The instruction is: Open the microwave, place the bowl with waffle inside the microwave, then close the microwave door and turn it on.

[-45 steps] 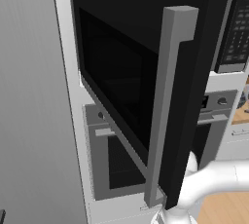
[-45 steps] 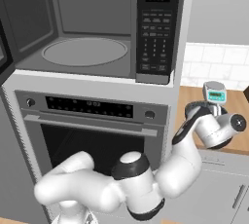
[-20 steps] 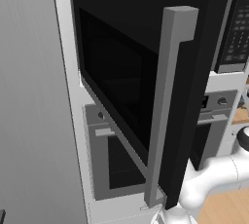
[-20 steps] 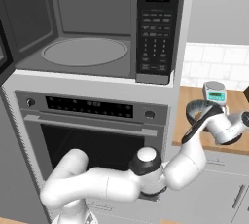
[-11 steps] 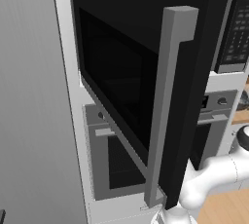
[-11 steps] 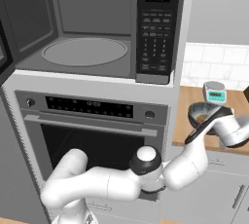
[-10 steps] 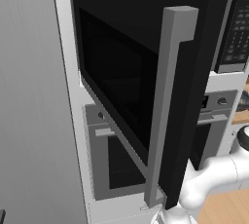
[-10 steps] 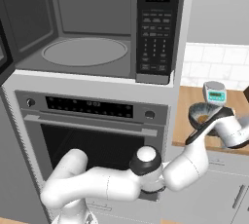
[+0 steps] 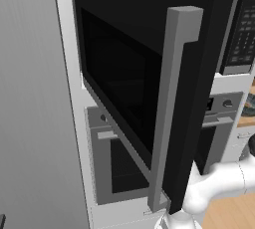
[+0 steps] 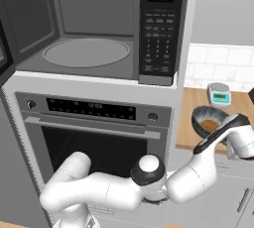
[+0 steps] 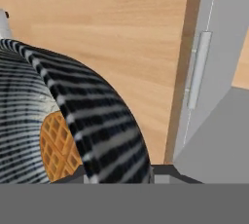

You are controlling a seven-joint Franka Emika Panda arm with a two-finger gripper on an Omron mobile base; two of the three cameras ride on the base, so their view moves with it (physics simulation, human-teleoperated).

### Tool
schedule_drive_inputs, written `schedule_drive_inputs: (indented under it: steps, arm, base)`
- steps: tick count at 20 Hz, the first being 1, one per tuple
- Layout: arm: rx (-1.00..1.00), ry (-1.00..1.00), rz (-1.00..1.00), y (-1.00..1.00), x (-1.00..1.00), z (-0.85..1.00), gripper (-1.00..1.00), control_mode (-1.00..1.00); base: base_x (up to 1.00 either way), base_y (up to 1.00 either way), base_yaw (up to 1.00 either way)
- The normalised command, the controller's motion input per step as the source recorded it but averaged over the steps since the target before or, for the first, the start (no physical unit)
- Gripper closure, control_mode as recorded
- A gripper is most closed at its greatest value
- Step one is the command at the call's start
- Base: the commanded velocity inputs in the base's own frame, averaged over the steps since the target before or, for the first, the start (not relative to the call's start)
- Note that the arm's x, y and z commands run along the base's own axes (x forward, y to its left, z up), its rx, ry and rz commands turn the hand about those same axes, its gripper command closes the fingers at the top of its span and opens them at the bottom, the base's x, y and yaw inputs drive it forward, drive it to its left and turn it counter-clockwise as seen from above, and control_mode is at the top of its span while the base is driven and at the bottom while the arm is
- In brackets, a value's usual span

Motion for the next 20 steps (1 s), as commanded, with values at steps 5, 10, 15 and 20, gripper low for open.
schedule_drive_inputs:
  steps: [5, 10, 15, 20]
  arm:
    - [0.03, -0.04, -0.25, 0.25, -0.78, 0.03, 1.00, -1.00]
    - [0.00, 0.00, -0.33, 0.07, -0.87, 0.01, 1.00, -1.00]
    - [0.00, -0.05, -0.29, 0.06, -0.88, 0.19, 1.00, -1.00]
    - [0.00, -0.25, -0.09, 0.38, -0.94, 0.48, 1.00, -1.00]
  base:
    - [0.00, 0.00, 0.00]
    - [0.00, 0.00, 0.00]
    - [0.00, 0.00, 0.00]
    - [0.00, 0.00, 0.00]
